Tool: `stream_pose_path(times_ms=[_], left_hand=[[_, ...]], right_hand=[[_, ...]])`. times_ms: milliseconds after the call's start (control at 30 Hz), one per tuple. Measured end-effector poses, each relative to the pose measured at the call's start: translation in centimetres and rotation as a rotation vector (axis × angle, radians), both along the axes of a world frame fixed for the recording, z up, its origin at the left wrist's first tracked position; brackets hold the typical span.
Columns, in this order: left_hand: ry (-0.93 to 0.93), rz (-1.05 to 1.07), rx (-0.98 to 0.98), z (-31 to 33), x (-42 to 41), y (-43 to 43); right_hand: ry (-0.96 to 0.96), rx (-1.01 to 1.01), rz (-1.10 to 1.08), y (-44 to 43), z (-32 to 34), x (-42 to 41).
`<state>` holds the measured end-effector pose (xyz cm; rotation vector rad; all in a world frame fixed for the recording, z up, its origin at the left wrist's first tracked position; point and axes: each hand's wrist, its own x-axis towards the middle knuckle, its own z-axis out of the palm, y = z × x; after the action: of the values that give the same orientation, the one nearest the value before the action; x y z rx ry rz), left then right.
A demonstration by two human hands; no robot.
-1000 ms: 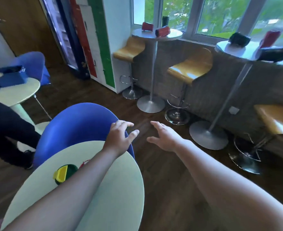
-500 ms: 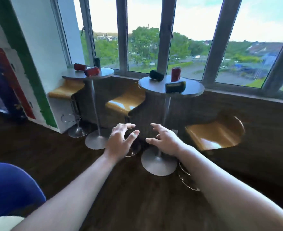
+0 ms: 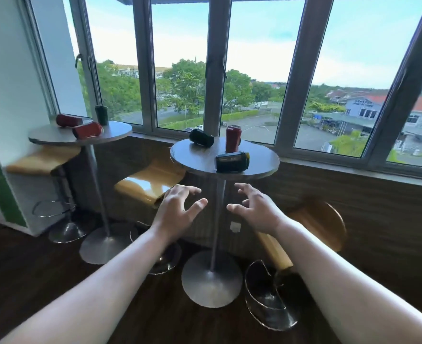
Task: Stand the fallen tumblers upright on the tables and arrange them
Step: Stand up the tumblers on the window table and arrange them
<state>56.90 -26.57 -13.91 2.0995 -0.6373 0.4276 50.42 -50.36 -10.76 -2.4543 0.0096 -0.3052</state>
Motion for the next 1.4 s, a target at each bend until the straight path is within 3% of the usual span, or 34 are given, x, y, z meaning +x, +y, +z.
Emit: stream_pose_path(times_ms=[533,933,1233,1400], left_hand=[[-0.004,-0.107,0.059,1.7,23.8,-8.3],[0.069,-0.018,0.051,0.7,35.9,-14.4],[0.119,0.007,0.072,2.1,44.2,-16.2],[0.082,0.047,0.152,3.6,53.1,-15.5]], right_hand=[[-0.006,-0.031,-0.207,-10.5,2.4,20.3],[0.179,-0.075,0.214,-19.9,0.5,32.4],[0.209,-0.064,0.281,-21.0,0.1,35.7],[0.220,-0.036,0.267,-20.2,0.8,35.3]])
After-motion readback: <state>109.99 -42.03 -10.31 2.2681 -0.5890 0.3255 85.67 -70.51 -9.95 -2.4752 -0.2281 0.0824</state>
